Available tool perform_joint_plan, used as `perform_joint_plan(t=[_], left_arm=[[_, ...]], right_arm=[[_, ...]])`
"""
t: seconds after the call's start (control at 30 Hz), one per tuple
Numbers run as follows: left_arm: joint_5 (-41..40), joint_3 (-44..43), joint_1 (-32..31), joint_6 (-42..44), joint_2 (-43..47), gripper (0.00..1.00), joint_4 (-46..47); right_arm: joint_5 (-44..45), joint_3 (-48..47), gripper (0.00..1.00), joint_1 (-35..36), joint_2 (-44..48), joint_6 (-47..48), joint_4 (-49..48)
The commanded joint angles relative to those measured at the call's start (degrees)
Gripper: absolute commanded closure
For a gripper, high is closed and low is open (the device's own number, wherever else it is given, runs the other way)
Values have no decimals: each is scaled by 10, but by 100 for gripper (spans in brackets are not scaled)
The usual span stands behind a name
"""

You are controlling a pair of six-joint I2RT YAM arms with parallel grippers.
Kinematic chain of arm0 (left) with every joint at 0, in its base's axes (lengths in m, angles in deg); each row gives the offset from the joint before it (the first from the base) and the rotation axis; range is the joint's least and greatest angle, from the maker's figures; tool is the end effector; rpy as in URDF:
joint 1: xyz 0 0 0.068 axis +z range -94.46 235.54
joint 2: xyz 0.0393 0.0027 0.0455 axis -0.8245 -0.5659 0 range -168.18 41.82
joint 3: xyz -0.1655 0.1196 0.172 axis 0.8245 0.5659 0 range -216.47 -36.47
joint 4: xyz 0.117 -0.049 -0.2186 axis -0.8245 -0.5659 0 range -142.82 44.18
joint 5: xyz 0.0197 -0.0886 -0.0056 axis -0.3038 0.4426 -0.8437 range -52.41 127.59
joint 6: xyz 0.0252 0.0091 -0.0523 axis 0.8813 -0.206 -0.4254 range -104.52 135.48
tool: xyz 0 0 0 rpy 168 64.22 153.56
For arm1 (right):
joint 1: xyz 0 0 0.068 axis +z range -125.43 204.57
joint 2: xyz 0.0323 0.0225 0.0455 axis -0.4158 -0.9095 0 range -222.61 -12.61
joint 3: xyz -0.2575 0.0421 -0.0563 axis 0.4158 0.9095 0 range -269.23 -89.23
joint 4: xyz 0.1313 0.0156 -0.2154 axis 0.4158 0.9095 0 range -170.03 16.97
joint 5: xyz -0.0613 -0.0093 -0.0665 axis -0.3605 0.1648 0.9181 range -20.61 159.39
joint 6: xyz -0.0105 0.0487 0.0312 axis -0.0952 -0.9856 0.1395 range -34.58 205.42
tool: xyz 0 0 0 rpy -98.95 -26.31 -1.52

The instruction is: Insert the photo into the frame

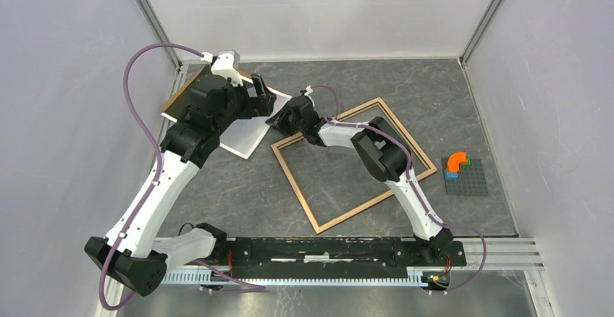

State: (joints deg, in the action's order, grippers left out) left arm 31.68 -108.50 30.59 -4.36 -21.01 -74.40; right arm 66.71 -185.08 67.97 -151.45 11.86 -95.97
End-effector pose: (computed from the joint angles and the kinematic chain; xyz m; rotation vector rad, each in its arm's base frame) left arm 0.2150 -0.0952 0.4013 0.0155 1.9304 -0.4285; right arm 0.3847 0.3665 0.1134 0.5700 2.2434 1.2360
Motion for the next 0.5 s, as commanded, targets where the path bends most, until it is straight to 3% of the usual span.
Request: perform_joint_plan(t=[0.0,0.17,0.3,0.47], left_arm=[[-2,0,-2,22,5,0,22],[-2,2,-2,20,2,0,22],[-3,4,-2,18,-4,0,23],[-19,4,-2,18,-11,0,19]], right_arm=[[15,2,74,4,-6,-18,-27],[31,7,99,2,6,-5,-30],[43,19,100,1,35,40,-34],[46,112,100,-2,117,85,-82]])
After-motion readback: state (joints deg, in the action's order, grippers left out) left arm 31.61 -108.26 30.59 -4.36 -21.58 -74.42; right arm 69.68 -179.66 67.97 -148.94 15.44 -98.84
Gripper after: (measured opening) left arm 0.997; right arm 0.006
